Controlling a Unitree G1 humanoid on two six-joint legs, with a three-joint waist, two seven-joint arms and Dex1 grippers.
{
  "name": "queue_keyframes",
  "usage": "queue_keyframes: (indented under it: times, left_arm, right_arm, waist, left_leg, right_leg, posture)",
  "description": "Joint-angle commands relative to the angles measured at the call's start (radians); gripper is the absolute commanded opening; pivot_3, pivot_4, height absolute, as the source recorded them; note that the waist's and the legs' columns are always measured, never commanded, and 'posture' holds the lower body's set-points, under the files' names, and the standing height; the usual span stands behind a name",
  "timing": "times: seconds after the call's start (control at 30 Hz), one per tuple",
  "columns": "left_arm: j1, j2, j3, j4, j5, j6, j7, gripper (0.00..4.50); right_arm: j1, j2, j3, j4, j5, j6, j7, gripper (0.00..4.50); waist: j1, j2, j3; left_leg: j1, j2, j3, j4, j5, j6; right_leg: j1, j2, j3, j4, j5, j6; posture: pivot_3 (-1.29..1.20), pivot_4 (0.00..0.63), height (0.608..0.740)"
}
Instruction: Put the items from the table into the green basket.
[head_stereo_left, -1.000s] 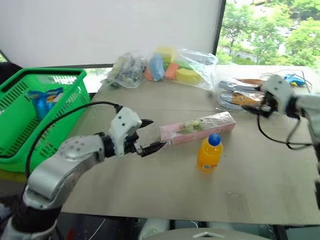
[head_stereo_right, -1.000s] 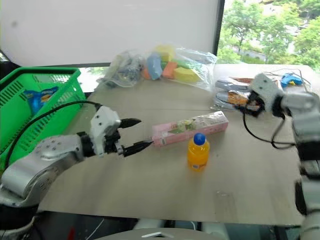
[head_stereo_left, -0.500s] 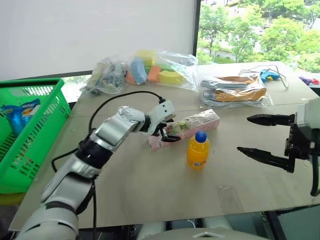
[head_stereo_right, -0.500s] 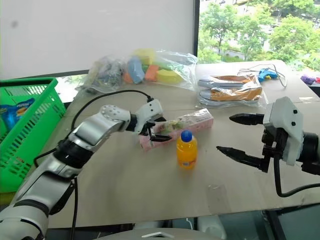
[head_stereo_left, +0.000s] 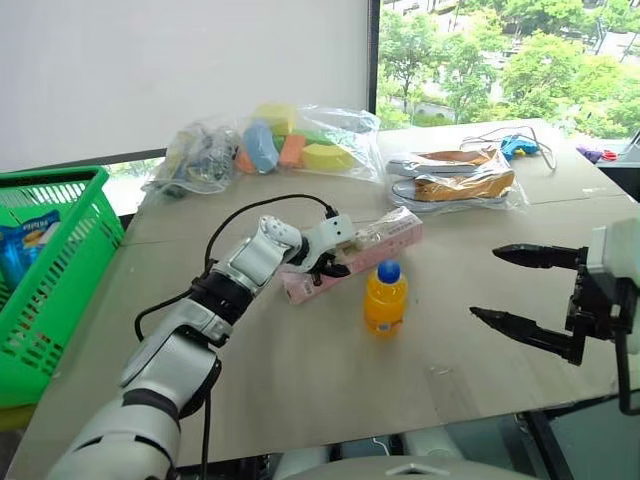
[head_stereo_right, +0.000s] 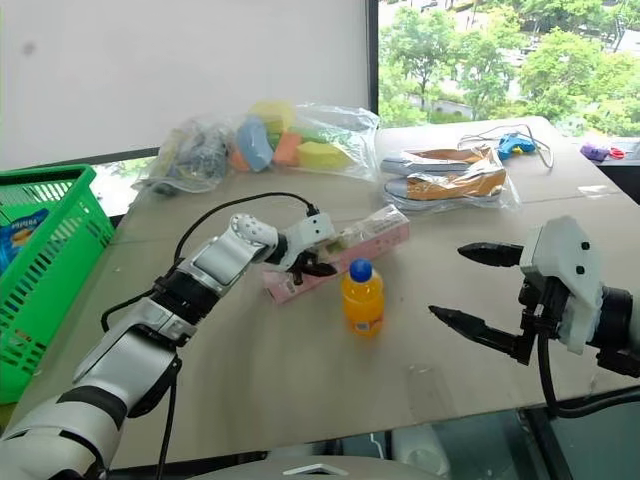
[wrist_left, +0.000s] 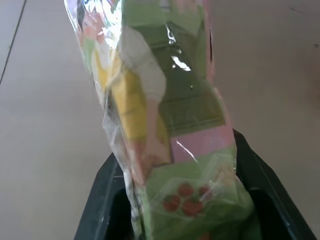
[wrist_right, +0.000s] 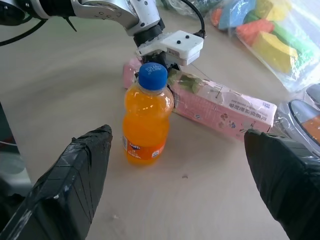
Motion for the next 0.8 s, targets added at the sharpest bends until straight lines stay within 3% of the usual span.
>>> queue_keyframes:
  times: [0.03, 0.17, 0.23, 0.37, 0.43, 0.57, 0.67, 0.8]
  left_arm:
    - [0.057, 0.046, 0.184, -0.142, -0.101, 0.106, 0.011, 1.86]
    - [0.159, 0.069, 0.459, -0.349, -0.272, 0.238, 0.06, 1.86]
    - [0.191, 0.059, 0.632, -0.424, -0.312, 0.278, 0.174, 1.86]
    - [0.181, 0.067, 0.874, -0.454, -0.266, 0.245, 0.436, 1.86]
    - [0.162, 0.131, 0.954, -0.402, -0.192, 0.182, 0.554, 1.86]
    - [0.2, 0.363, 0.97, -0.203, -0.04, -0.044, 0.608, 1.86]
    - [0.216, 0.543, 0.894, 0.058, 0.041, -0.257, 0.54, 1.86]
    - [0.137, 0.632, 0.774, 0.383, 0.117, -0.492, 0.48, 1.86]
  right_arm:
    - [-0.079, -0.011, 0.078, 0.036, -0.01, -0.062, -0.016, 4.5]
    - [-0.227, 0.033, 0.227, 0.081, -0.046, -0.121, -0.048, 4.5]
    - [-0.349, 0.096, 0.343, 0.111, -0.078, -0.152, -0.07, 4.5]
    - [-0.541, 0.236, 0.517, 0.182, -0.13, -0.18, -0.095, 4.5]
    - [-0.613, 0.302, 0.584, 0.223, -0.161, -0.199, -0.102, 4.5]
    - [-0.698, 0.392, 0.664, 0.298, -0.217, -0.231, -0.087, 4.5]
    - [-0.732, 0.425, 0.696, 0.344, -0.253, -0.262, -0.049, 4.5]
    - [-0.745, 0.44, 0.707, 0.377, -0.267, -0.277, -0.012, 4.5]
  waist:
    - [-0.003, 0.0, 0.0]
    - [0.005, -0.001, 0.0]
    - [0.02, -0.001, 0.0]
    - [0.062, -0.003, 0.0]
    - [0.092, -0.005, 0.0]
    - [0.129, -0.013, -0.001]
    - [0.171, -0.016, -0.003]
    - [0.23, -0.019, -0.006]
  left_leg:
    - [-0.001, 0.0, 0.0, 0.0, 0.0, 0.001]
    - [-0.008, 0.0, -0.001, -0.001, 0.001, 0.001]
    - [-0.016, 0.0, -0.004, 0.001, 0.001, 0.001]
    - [-0.017, -0.001, -0.003, 0.001, 0.002, 0.0]
    - [-0.017, -0.001, -0.004, 0.0, 0.002, 0.0]
    - [-0.017, -0.002, -0.003, -0.002, 0.005, -0.006]
    - [-0.018, -0.002, -0.003, -0.005, 0.005, -0.008]
    - [-0.018, -0.005, -0.003, -0.006, 0.004, -0.008]
  right_leg:
    - [-0.001, 0.0, 0.0, 0.0, 0.0, 0.0]
    - [-0.009, 0.001, -0.001, 0.001, 0.003, -0.005]
    - [-0.016, 0.001, -0.003, 0.002, 0.003, -0.005]
    - [-0.019, 0.001, -0.002, 0.003, 0.004, -0.006]
    - [-0.019, 0.001, -0.002, 0.003, 0.004, -0.006]
    - [-0.022, 0.001, -0.001, 0.004, 0.006, -0.009]
    - [-0.024, 0.001, -0.002, 0.003, 0.006, -0.01]
    - [-0.024, -0.003, -0.004, 0.002, 0.006, -0.01]
  posture:
    - [-0.2, 0.0, 0.74]
    - [-0.13, 0.0, 0.74]
    - [-0.09, 0.0, 0.74]
    - [-0.01, 0.0, 0.74]
    - [0.05, 0.0, 0.74]
    - [0.11, 0.0, 0.74]
    - [0.13, 0.0, 0.74]
    - [0.15, 0.0, 0.74]
